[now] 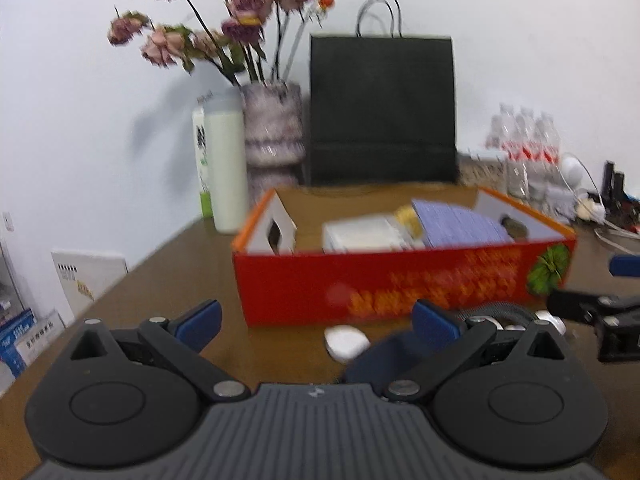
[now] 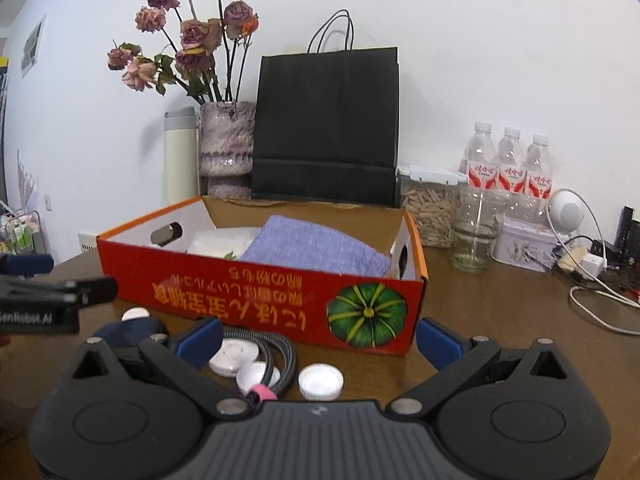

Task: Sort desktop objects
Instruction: 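Withdraw both tools from the box toward the navy pouch and braided cable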

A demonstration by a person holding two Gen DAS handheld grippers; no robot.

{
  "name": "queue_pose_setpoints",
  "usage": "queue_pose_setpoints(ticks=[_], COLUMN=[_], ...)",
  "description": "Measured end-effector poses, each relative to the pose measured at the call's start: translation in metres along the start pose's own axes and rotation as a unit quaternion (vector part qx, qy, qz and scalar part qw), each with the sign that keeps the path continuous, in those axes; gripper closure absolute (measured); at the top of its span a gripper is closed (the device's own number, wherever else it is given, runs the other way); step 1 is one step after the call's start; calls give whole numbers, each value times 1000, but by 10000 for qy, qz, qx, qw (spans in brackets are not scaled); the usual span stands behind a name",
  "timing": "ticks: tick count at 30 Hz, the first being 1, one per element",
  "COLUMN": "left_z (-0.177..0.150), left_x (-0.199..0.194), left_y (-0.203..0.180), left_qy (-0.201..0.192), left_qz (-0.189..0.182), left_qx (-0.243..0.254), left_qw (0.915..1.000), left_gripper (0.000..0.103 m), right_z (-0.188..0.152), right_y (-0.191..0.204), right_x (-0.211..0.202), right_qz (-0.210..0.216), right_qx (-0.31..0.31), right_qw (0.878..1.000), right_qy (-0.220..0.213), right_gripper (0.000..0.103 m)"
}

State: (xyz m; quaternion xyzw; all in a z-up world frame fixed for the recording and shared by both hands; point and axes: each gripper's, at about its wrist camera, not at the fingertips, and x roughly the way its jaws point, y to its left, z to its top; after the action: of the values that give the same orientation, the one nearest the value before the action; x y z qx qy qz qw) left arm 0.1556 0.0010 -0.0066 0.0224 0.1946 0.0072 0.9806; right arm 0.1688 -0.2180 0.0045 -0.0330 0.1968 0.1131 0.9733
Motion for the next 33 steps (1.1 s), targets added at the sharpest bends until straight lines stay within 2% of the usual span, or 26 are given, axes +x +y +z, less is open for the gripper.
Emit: queue_pose_setpoints(ticks=[3, 8, 16, 21, 26, 33], left_z=[-5, -5, 1, 1, 3, 8], left_x=[-6, -2, 13, 20, 22, 24], left_y=[-11, -21, -41, -50, -45, -35], left_qy=[283, 749, 1301, 1463, 1593, 1784], left_qz=[-32, -101, -17, 140, 69, -2], left_qx=[-10, -341, -626, -560, -506, -123], left_qw=[9996, 9966, 9895, 9876, 9859, 9839], left_gripper=[0, 0, 0, 0, 0, 0], right_z=[-2, -4, -12, -15, -18, -19], right_y=[-3, -15, -52, -76, -82, -80], right_x=[-2, -5, 0, 9, 25, 31], right_qz=[-39, -82, -212, -215, -199, -232], right_qx=[20, 104, 148, 376, 449, 359], right_qw=[9999, 9995, 9974, 9944, 9884, 9878], right_qy=[114, 298, 671, 969, 1439, 1501], right_gripper=[0, 0, 0, 0, 0, 0])
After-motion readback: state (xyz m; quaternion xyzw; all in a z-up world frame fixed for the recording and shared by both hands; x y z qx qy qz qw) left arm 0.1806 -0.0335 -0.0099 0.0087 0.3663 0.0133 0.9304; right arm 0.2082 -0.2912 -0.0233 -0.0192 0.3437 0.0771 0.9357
